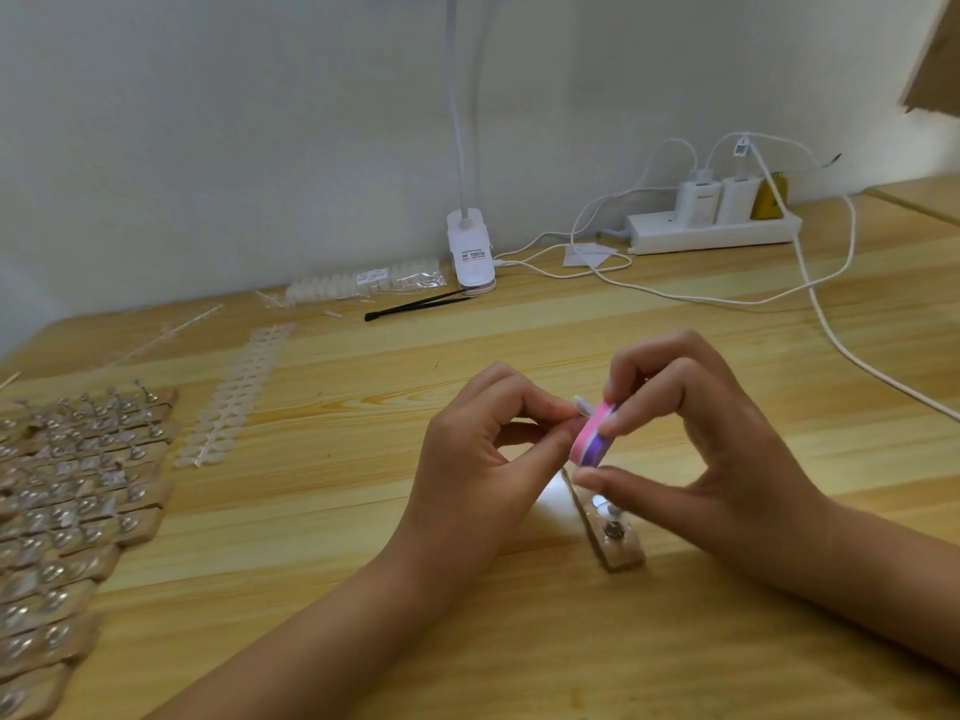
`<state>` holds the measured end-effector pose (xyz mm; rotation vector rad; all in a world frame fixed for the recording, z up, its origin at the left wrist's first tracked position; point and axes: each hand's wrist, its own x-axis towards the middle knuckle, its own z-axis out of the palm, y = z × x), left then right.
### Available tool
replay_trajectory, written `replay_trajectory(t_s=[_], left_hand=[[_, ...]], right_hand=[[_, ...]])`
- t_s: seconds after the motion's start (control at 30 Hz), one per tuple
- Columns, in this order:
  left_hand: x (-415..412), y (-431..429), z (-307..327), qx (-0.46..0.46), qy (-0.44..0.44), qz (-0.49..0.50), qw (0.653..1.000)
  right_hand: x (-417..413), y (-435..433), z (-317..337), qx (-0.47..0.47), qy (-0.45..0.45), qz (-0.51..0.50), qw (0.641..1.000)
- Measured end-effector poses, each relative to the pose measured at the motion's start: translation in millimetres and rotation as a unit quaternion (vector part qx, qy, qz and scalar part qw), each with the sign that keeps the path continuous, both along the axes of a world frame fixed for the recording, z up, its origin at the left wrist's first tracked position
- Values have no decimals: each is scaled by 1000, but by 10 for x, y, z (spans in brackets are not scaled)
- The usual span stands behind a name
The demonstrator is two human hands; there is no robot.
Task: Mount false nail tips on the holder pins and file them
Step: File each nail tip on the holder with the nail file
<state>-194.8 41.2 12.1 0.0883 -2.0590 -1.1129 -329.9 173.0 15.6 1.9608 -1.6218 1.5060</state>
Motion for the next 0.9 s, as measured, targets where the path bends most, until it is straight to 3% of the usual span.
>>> replay_trajectory(t_s=[0.37,0.47,0.6,0.73,0.83,0.9], left_hand=[[-9,10,9,-5,12,26,1000],[-5,18,6,-17,6,20,1000],[-7,11,8,-1,7,22,1000],[-4,6,-6,11,0,0,1000],[-10,-2,-12,46,-5,-16,999],[-17,9,-19,54,-10,-30,998]], right_hand=[[-16,-24,0,1,-53,-14,999],[21,-35,-21,6,-28,13,1000],[-41,-17,4,13,-75,-6,997],[-27,-22,-42,11,-50,26,998],[-134,-32,-23,9,-132,16,991],[-179,-18,-9,8,-140,9,990]])
